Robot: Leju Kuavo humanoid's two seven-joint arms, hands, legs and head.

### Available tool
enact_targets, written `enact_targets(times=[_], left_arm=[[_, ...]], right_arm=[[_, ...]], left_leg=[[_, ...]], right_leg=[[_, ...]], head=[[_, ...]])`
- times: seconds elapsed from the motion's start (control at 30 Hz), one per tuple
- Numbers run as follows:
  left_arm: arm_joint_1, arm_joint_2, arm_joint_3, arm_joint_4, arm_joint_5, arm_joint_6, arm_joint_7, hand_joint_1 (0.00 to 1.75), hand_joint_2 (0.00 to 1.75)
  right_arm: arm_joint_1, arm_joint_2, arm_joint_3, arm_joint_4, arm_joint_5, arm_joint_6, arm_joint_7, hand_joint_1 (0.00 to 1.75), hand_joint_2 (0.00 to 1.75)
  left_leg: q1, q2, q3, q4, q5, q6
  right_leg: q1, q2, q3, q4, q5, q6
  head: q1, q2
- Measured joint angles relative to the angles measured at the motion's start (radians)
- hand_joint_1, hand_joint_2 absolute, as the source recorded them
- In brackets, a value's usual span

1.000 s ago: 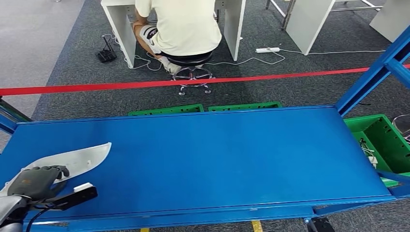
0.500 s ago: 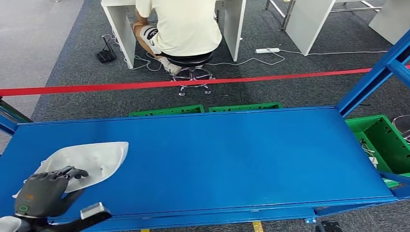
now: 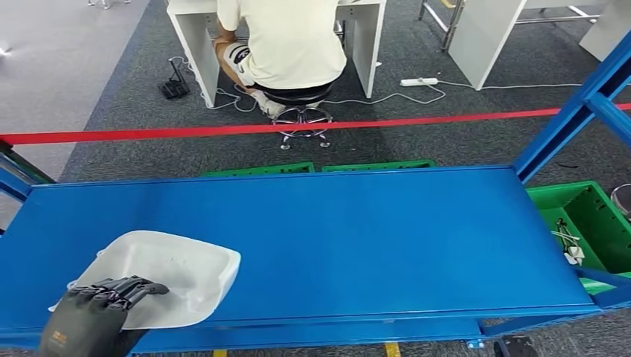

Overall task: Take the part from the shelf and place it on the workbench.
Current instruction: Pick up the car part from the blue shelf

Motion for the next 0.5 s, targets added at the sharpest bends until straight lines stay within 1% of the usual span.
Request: enact_targets(times=[0.03,0.07,0.1,0.13,0.17,0.2,0.23,0.27,0.3,0.33,0.37,0.4,0.43,0.47,0.5], left_arm=[[0.001,0.004,-0.004,-0.001,0.000,0.003,0.000,1.75,1.75],[0.002,0.007,-0.008,-0.002,0.000,0.005,0.000,1.75,1.75],[0.003,0.010,-0.011,-0.003,0.000,0.006,0.000,1.75,1.75],[0.003,0.012,-0.013,-0.004,0.000,0.006,0.000,1.75,1.75],[0.002,0.014,-0.016,-0.005,0.000,0.007,0.000,1.75,1.75],[0.002,0.015,-0.018,-0.005,0.000,0.007,0.000,1.75,1.75],[0.002,0.016,-0.020,-0.006,0.000,0.007,0.000,1.75,1.75],[0.003,0.017,-0.022,-0.006,0.000,0.007,0.000,1.75,1.75],[0.003,0.019,-0.024,-0.006,0.000,0.007,0.000,1.75,1.75],[0.003,0.021,-0.026,-0.007,-0.001,0.009,0.001,1.75,1.75],[0.002,0.024,-0.028,-0.009,-0.003,0.012,0.003,1.75,1.75],[0.003,0.029,-0.029,-0.012,-0.006,0.018,0.007,1.75,1.75],[0.005,0.035,-0.030,-0.015,-0.008,0.027,0.012,1.75,1.75],[0.008,0.042,-0.031,-0.017,-0.011,0.034,0.017,1.75,1.75],[0.011,0.048,-0.031,-0.020,-0.013,0.041,0.021,1.75,1.75]], right_arm=[[-0.003,0.000,0.002,0.001,0.000,0.001,-0.001,0.00,0.00],[-0.005,0.000,0.003,0.001,0.000,0.002,-0.002,0.00,0.00],[-0.006,0.000,0.004,0.002,0.000,0.002,-0.002,0.00,0.00],[-0.007,0.000,0.004,0.003,0.000,0.002,-0.003,0.00,0.00],[-0.007,0.000,0.005,0.004,0.001,0.002,-0.003,0.00,0.00],[-0.007,0.000,0.006,0.005,0.000,0.002,-0.003,0.00,0.00],[-0.008,0.000,0.007,0.006,0.000,0.002,-0.003,0.00,0.00],[-0.008,0.000,0.008,0.006,0.000,0.002,-0.003,0.00,0.00],[-0.010,0.000,0.008,0.007,0.000,0.000,-0.003,0.00,0.00],[-0.011,0.000,0.008,0.007,0.001,-0.006,-0.002,0.00,0.00],[-0.011,0.002,0.009,0.005,0.004,-0.018,0.002,0.00,0.00],[-0.010,0.004,0.009,0.001,0.010,-0.037,0.009,0.00,0.00],[-0.011,0.007,0.009,-0.004,0.018,-0.058,0.019,0.00,0.00],[-0.011,0.011,0.010,-0.011,0.026,-0.076,0.030,0.00,0.00],[-0.013,0.014,0.012,-0.017,0.034,-0.089,0.039,0.00,0.00]], left_leg=[[0.001,-0.001,-0.008,0.006,-0.006,-0.004],[0.002,0.002,-0.019,0.026,-0.027,-0.008],[0.002,0.008,-0.037,0.066,-0.064,-0.011],[0.002,0.013,-0.060,0.126,-0.110,-0.013],[0.002,0.015,-0.083,0.195,-0.153,-0.015],[0.002,0.016,-0.100,0.254,-0.182,-0.015],[0.001,0.016,-0.103,0.286,-0.191,-0.013],[0.001,0.017,-0.086,0.279,-0.181,-0.010],[-0.001,0.022,-0.049,0.233,-0.157,-0.005],[-0.003,0.037,0.001,0.163,-0.131,0.000],[-0.008,0.060,0.051,0.088,-0.113,0.005],[-0.012,0.078,0.084,0.033,-0.102,0.009],[-0.017,0.092,0.101,0.001,-0.099,0.012],[-0.020,0.094,0.102,-0.010,-0.098,0.015],[-0.021,0.086,0.094,-0.011,-0.091,0.021]], right_leg=[[0.000,-0.008,-0.009,0.003,0.003,-0.011],[0.000,-0.018,-0.017,0.004,0.007,-0.020],[0.000,-0.027,-0.026,0.004,0.014,-0.030],[0.002,-0.037,-0.033,0.004,0.021,-0.036],[0.005,-0.047,-0.041,0.005,0.027,-0.040],[0.007,-0.057,-0.050,0.005,0.034,-0.042],[0.010,-0.067,-0.058,0.006,0.040,-0.043],[0.013,-0.078,-0.065,0.006,0.045,-0.044],[0.015,-0.087,-0.070,0.006,0.049,-0.043],[0.017,-0.096,-0.073,0.006,0.053,-0.042],[0.019,-0.104,-0.076,0.006,0.057,-0.040],[0.021,-0.111,-0.076,0.006,0.061,-0.036],[0.022,-0.118,-0.077,0.005,0.065,-0.030],[0.023,-0.125,-0.077,0.004,0.071,-0.024],[0.023,-0.131,-0.077,0.002,0.078,-0.018]], head=[[-0.002,0.000],[-0.003,0.000],[-0.006,0.000],[-0.009,0.000],[-0.009,0.000],[-0.010,0.000],[-0.009,0.000],[-0.009,0.000],[-0.009,0.000],[-0.009,0.000],[-0.009,0.000],[-0.008,0.000],[-0.009,0.000],[-0.008,0.000],[-0.008,0.000]])
